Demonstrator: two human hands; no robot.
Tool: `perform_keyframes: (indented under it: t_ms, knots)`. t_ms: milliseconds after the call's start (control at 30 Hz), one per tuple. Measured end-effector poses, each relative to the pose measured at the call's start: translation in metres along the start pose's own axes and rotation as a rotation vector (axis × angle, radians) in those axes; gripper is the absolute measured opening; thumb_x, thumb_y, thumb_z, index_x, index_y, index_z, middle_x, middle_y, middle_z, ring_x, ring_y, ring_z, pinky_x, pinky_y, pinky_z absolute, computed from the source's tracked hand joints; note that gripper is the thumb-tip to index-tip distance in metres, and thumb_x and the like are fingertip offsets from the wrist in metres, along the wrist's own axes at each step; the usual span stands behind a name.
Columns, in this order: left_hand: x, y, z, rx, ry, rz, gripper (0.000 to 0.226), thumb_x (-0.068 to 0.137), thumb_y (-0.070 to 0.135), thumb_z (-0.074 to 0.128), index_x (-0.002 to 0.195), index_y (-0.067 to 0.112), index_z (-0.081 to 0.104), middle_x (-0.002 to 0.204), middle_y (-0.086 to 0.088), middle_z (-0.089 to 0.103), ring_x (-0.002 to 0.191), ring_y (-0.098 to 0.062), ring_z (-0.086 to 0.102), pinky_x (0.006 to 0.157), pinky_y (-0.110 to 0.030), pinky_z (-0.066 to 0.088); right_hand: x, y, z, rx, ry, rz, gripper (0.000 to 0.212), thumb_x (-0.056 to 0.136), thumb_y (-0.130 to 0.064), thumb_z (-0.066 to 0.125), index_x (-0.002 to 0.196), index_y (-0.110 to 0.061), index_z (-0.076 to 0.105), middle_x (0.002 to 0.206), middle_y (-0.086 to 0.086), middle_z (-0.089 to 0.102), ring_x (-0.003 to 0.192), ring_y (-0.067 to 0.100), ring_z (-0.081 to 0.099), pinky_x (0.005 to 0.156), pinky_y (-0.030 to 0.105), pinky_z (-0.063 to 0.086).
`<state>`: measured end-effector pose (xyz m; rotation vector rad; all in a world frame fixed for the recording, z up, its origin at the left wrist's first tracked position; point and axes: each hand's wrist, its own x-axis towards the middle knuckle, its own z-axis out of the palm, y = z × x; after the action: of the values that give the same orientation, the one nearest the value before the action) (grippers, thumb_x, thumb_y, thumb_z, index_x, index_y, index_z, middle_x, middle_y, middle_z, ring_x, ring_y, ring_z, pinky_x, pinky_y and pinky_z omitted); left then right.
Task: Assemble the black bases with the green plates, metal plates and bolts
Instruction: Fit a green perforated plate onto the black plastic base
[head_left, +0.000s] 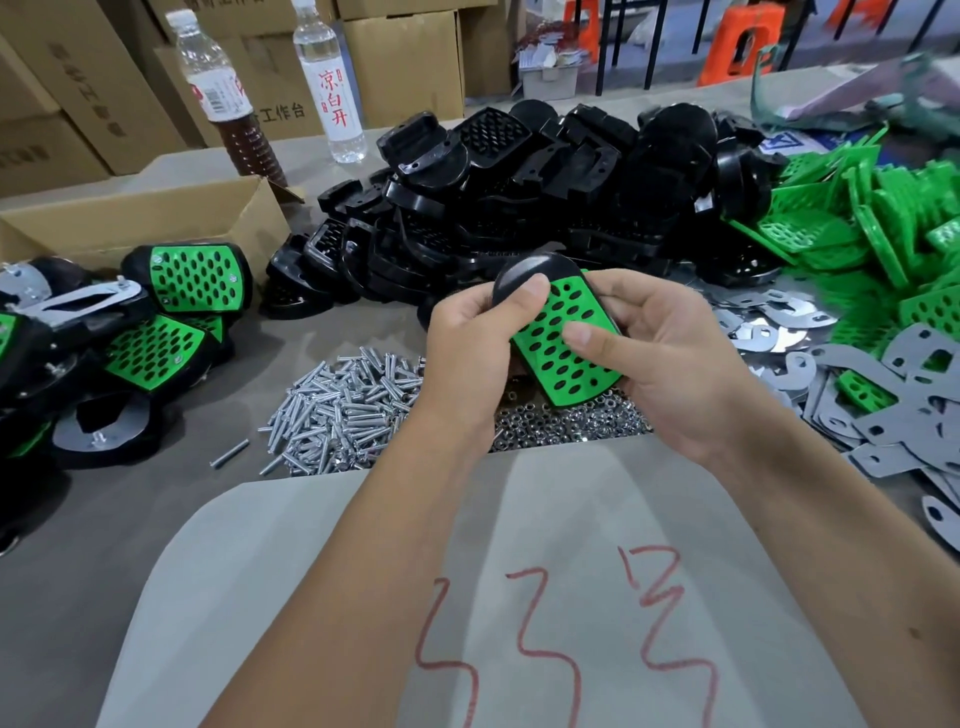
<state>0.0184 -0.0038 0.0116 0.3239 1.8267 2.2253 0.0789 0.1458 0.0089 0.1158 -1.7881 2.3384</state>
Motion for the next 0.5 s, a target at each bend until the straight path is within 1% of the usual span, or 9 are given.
perform_keyframes:
  t_ms: [100, 200, 233, 300, 333, 367, 400, 433, 500]
  knots:
    - [-0.0001, 0.005, -0.0012, -0.077, -0.032, -0.104, 0.028, 0.1, 0.03, 0.067, 0.098, 0.006, 0.079, 0.089, -0.012, 0.078, 0.076, -0.022, 0.076, 0.064, -0.032, 0.061, 0.0003, -0.0006, -0.0011, 0.003, 0.011, -0.016, 0.041, 0.083, -0.011, 0.074, 0.123, -0.004, 0.067, 0.111, 0.018, 0.077, 0.098, 0.031, 0.076, 0.077, 0.039, 0.062]
    - [0.0005, 0.0073, -0.0003, -0.059, -0.056, -0.131, 0.041, 0.098, 0.041, 0.068, 0.104, 0.001, 0.077, 0.094, -0.014, 0.078, 0.08, -0.024, 0.077, 0.067, -0.037, 0.063, 0.0004, -0.0008, -0.0008, 0.009, 0.031, -0.032, 0.041, 0.084, -0.011, 0.073, 0.125, -0.003, 0.067, 0.111, 0.017, 0.078, 0.098, 0.031, 0.076, 0.075, 0.039, 0.062]
    - [0.0002, 0.0072, 0.0009, -0.047, -0.057, -0.123, 0.046, 0.096, 0.043, 0.069, 0.106, -0.002, 0.075, 0.095, -0.015, 0.078, 0.08, -0.025, 0.077, 0.069, -0.043, 0.064, 0.0008, -0.0007, -0.0007, 0.017, 0.057, -0.032, 0.043, 0.084, -0.011, 0.073, 0.125, -0.002, 0.067, 0.111, 0.018, 0.078, 0.098, 0.032, 0.076, 0.074, 0.039, 0.062]
    - [0.0001, 0.0052, 0.0025, -0.006, -0.037, -0.087, 0.052, 0.093, 0.043, 0.072, 0.106, -0.007, 0.069, 0.089, -0.013, 0.078, 0.077, -0.024, 0.077, 0.077, -0.059, 0.063, 0.0021, -0.0006, -0.0011, 0.036, 0.139, -0.029, 0.045, 0.08, -0.012, 0.074, 0.123, 0.0, 0.068, 0.106, 0.017, 0.079, 0.095, 0.031, 0.077, 0.073, 0.038, 0.063]
    - [0.0001, 0.004, 0.0024, 0.014, -0.038, -0.072, 0.047, 0.092, 0.04, 0.073, 0.103, -0.006, 0.068, 0.084, -0.009, 0.077, 0.075, -0.022, 0.076, 0.081, -0.061, 0.061, 0.0028, -0.001, -0.0022, 0.05, 0.187, -0.03, 0.045, 0.078, -0.011, 0.074, 0.121, 0.001, 0.067, 0.103, 0.015, 0.079, 0.093, 0.029, 0.077, 0.072, 0.038, 0.063]
    - [0.0002, 0.0035, 0.0016, 0.026, -0.055, -0.06, 0.037, 0.092, 0.034, 0.074, 0.1, -0.002, 0.068, 0.08, -0.006, 0.076, 0.074, -0.019, 0.076, 0.082, -0.057, 0.062, 0.0031, -0.0019, -0.0038, 0.069, 0.232, -0.032, 0.045, 0.077, -0.011, 0.074, 0.12, 0.002, 0.066, 0.101, 0.014, 0.08, 0.091, 0.028, 0.077, 0.072, 0.038, 0.063]
    - [0.0005, 0.0035, 0.0002, 0.036, -0.086, -0.052, 0.026, 0.092, 0.025, 0.076, 0.099, 0.001, 0.069, 0.08, -0.007, 0.077, 0.076, -0.02, 0.077, 0.081, -0.051, 0.064, 0.0033, -0.003, -0.0054, 0.087, 0.266, -0.035, 0.045, 0.077, -0.01, 0.074, 0.119, 0.003, 0.065, 0.101, 0.015, 0.08, 0.091, 0.028, 0.078, 0.071, 0.038, 0.063]
    - [0.0007, 0.0043, -0.0018, 0.05, -0.125, -0.055, 0.018, 0.091, 0.015, 0.078, 0.1, 0.003, 0.069, 0.085, -0.01, 0.078, 0.08, -0.025, 0.078, 0.08, -0.046, 0.065, 0.003, -0.0038, -0.0066, 0.098, 0.289, -0.04, 0.045, 0.076, -0.009, 0.074, 0.118, 0.004, 0.063, 0.101, 0.016, 0.079, 0.091, 0.03, 0.078, 0.071, 0.039, 0.063]
    - [0.0012, 0.0044, -0.0051, 0.096, -0.19, -0.085, 0.021, 0.086, 0.002, 0.079, 0.104, 0.002, 0.07, 0.092, -0.015, 0.078, 0.086, -0.031, 0.078, 0.081, -0.044, 0.065, 0.0019, -0.005, -0.0077, 0.096, 0.314, -0.059, 0.045, 0.076, -0.01, 0.075, 0.116, 0.004, 0.062, 0.104, 0.02, 0.078, 0.096, 0.035, 0.077, 0.076, 0.042, 0.064]
